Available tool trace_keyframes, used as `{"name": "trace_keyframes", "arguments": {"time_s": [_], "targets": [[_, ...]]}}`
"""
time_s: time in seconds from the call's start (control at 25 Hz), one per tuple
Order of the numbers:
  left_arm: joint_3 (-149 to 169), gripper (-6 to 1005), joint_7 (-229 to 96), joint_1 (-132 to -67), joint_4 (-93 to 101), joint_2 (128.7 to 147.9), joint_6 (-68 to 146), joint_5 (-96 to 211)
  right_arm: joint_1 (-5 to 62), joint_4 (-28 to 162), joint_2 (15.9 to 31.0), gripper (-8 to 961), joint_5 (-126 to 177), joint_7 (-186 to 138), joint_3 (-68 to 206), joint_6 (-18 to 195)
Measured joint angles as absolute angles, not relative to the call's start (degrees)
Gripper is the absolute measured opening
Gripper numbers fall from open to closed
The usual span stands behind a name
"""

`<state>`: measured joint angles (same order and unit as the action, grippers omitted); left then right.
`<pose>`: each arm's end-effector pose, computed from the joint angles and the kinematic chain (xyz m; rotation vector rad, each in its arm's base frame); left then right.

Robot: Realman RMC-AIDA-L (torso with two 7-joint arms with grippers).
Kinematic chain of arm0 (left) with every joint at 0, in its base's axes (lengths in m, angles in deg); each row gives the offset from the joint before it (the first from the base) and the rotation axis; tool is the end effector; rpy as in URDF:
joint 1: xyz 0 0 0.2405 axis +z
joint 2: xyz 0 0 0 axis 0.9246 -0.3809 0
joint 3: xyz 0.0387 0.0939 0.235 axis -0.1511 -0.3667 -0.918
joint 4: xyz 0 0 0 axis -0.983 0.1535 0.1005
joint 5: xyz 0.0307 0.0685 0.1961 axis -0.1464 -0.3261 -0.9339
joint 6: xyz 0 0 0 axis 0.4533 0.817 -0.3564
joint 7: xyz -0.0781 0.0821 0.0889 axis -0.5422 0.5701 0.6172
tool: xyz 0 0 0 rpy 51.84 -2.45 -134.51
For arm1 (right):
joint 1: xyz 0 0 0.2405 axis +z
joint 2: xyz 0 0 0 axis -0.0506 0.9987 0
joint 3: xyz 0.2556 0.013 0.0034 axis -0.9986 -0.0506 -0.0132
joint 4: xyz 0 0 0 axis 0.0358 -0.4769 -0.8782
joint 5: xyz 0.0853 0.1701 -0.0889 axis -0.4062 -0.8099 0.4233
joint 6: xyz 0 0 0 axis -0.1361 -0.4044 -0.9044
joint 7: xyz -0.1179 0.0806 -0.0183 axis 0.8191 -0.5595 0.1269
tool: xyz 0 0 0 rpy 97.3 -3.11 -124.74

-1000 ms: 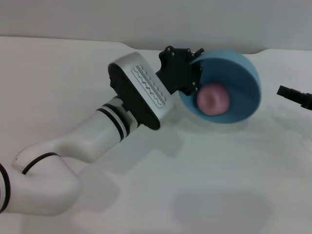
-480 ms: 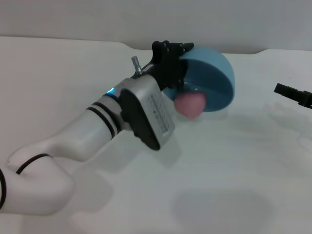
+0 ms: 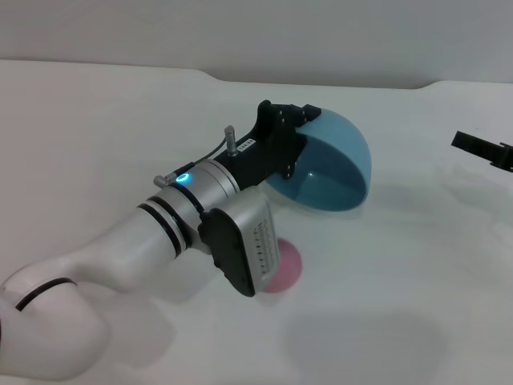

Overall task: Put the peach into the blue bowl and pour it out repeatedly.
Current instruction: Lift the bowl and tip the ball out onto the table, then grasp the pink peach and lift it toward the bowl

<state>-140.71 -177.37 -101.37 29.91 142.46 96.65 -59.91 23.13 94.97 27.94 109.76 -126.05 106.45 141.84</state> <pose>-0.2093 0.3338 -0.1279 -1.9263 0.9114 -0.0229 0.3249 0.3572 0.0111 -2.0266 1.4115 0.7737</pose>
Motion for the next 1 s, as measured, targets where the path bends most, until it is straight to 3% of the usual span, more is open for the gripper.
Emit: {"name": "trace_keyframes", "arguments": {"time_s": [0.52, 0.76, 1.0], "targets": [[-121.47, 0, -214.36, -100.96, 35.75, 141.71, 90.57, -58.25, 23.56, 94.99, 27.92, 460, 112.08, -125.82, 107.73, 142.42], [-105.32, 0, -216.17, -101.56, 42.95, 141.55, 64.96, -58.32, 25.11, 95.16, 28.30, 456, 117.59, -125.79, 109.10, 142.90], [-88.19, -1, -215.73, -106.26, 46.54, 141.31, 33.57, -58.79, 27.15, 96.27, 28.86, 451, 119.96, -125.62, 116.12, 142.64]]}}
